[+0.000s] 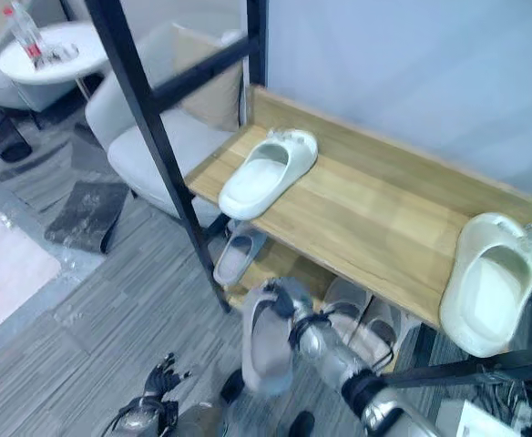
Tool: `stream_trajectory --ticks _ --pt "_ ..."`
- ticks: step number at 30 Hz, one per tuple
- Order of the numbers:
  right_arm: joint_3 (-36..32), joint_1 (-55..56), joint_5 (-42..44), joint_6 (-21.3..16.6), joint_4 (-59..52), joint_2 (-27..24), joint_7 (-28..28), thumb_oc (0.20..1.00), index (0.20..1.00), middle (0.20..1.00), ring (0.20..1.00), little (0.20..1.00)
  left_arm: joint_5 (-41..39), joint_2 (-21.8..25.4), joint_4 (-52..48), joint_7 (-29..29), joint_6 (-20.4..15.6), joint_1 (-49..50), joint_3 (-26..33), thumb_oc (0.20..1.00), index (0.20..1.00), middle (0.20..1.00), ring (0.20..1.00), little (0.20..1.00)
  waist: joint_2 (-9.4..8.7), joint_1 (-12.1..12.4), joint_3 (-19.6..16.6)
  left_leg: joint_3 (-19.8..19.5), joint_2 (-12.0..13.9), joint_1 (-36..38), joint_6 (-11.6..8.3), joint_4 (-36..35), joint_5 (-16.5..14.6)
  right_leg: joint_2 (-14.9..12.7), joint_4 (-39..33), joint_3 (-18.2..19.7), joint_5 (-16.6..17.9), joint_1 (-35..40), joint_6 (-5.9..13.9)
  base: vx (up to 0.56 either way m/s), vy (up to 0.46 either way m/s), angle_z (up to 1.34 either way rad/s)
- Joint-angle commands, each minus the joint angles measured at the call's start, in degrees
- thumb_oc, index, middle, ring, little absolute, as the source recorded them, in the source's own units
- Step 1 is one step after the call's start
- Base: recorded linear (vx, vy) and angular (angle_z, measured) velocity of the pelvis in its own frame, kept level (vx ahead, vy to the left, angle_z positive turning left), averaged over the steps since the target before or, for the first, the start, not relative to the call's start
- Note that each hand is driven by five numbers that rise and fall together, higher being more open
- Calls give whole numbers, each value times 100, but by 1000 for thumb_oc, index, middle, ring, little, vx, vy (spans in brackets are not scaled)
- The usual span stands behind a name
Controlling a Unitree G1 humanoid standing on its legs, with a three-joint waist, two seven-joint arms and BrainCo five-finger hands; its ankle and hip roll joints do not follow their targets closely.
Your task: Arrange the slippers neatly on the shoe rack.
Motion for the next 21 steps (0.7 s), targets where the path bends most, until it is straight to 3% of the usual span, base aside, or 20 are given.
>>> stream_trajectory --ticks 1,5,10,13,14,20,21 --pt "-142 -953 -234 90 -394 88 -854 200 200 200 200 200 -226 204 -296 87 -399 -445 32 1000 1000 1000 1000 1000 -22 93 570 62 -312 -280 117 514 -388 -506 1064 277 -775 -316 207 -144 110 4" --pt "-231 -2253 -276 366 384 -473 -1359 200 200 200 200 200 -374 541 -797 -16 -612 -458 -116 1000 1000 1000 1000 1000 190 177 785 204 -584 -1316 198 1343 -624 -730 2072 729 -987 -1475 187 -143 179 0" --pt "-242 -2961 -119 481 1337 -775 -1776 200 200 200 200 200 -370 629 -888 14 -802 -564 -230 1000 1000 1000 1000 1000 306 216 885 318 -752 -2103 251 1929 -783 -878 2858 930 -1191 -2323 175 -66 92 3" --pt "-221 -3198 23 486 1556 -945 -1905 200 200 200 200 200 -392 699 -1032 34 -843 -572 -262 1000 1000 1000 1000 1000 332 239 917 360 -799 -2389 281 2112 -821 -925 3107 1009 -1244 -2616 160 -22 51 -2" --pt "-215 -3333 155 462 1868 -1027 -1989 200 200 200 200 200 -432 733 -1062 10 -869 -568 -266 1000 1000 1000 1000 1000 318 252 964 409 -824 -2514 323 2270 -1020 -941 3314 1094 -1450 -2784 183 49 -21 -3" --pt "-106 -3721 333 488 2527 -1271 -2150 200 200 200 200 200 -474 763 -1052 -37 -884 -602 -365 1000 1000 1000 1000 1000 354 312 1046 360 -902 -2912 345 2465 -1028 -1024 3595 1112 -1557 -3199 200 2 0 -1" --pt "-45 -3845 352 550 2815 -1388 -2220 247 247 247 247 247 -481 761 -1050 -63 -888 -620 -405 1000 1000 1000 1000 1000 383 334 1049 342 -936 -2975 338 2463 -1018 -1065 3674 1099 -1595 -3276 205 18 -7 8"
